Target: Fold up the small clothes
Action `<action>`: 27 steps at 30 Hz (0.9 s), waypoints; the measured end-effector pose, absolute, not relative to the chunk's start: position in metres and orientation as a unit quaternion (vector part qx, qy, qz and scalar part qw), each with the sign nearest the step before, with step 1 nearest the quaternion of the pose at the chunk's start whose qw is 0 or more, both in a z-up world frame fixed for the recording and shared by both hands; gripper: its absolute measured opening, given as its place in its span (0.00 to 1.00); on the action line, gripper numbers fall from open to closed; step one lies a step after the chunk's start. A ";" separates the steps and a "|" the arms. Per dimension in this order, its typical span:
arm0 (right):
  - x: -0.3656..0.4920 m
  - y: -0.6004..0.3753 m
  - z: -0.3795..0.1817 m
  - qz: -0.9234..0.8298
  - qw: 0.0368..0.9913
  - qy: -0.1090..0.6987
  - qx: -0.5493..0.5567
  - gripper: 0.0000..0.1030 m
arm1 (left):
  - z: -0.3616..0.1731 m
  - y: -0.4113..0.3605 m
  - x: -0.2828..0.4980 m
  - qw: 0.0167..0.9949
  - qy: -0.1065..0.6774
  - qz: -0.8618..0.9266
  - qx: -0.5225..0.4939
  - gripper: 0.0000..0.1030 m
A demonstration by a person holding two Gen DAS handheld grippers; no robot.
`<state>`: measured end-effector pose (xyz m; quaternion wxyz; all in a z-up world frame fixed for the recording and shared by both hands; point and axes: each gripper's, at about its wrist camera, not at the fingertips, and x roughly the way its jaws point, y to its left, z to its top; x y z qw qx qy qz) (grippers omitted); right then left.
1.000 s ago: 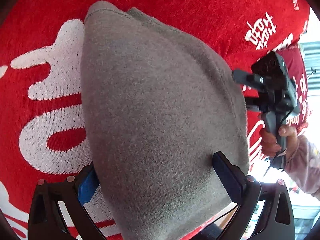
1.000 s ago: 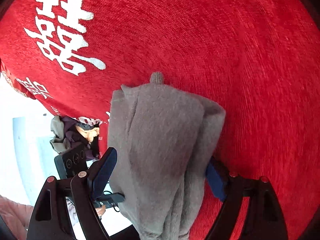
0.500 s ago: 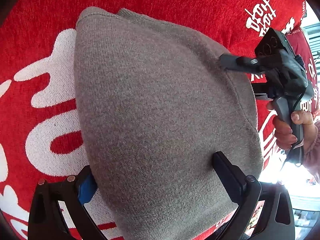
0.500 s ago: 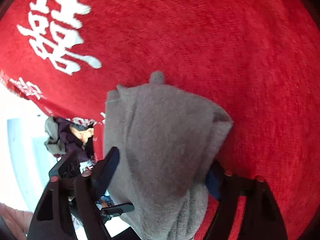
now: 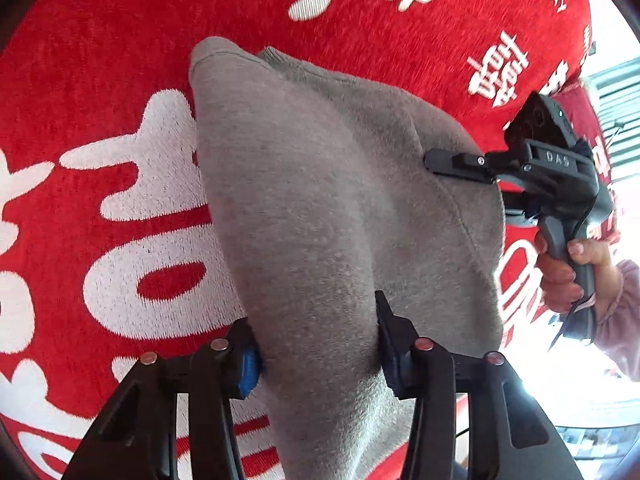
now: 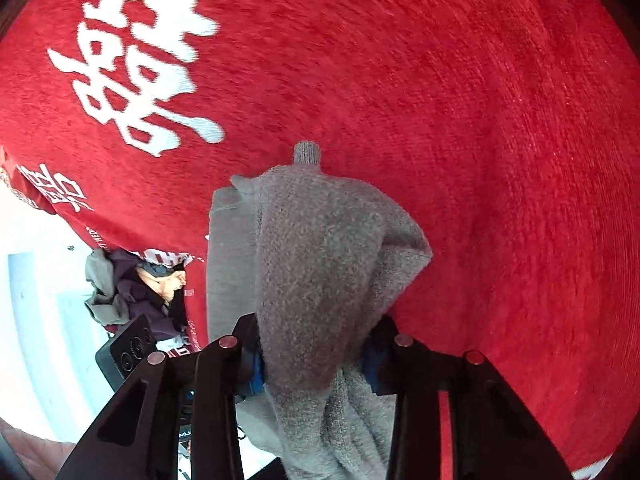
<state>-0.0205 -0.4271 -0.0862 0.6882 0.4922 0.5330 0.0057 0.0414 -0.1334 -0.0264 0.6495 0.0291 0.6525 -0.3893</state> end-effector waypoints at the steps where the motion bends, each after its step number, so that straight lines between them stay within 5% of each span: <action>1: -0.019 -0.423 -0.080 0.007 0.689 0.533 0.491 0.39 | -0.023 -0.131 0.041 0.649 0.651 -0.392 0.023 0.46; 16: -0.008 -0.316 -0.025 0.032 0.676 0.536 0.505 0.39 | 0.043 -0.032 0.023 0.646 0.636 -0.421 -0.014 0.46; 27: -0.005 -0.222 -0.048 0.050 0.628 0.555 0.543 0.39 | 0.053 0.062 0.018 0.645 0.653 -0.398 0.006 0.46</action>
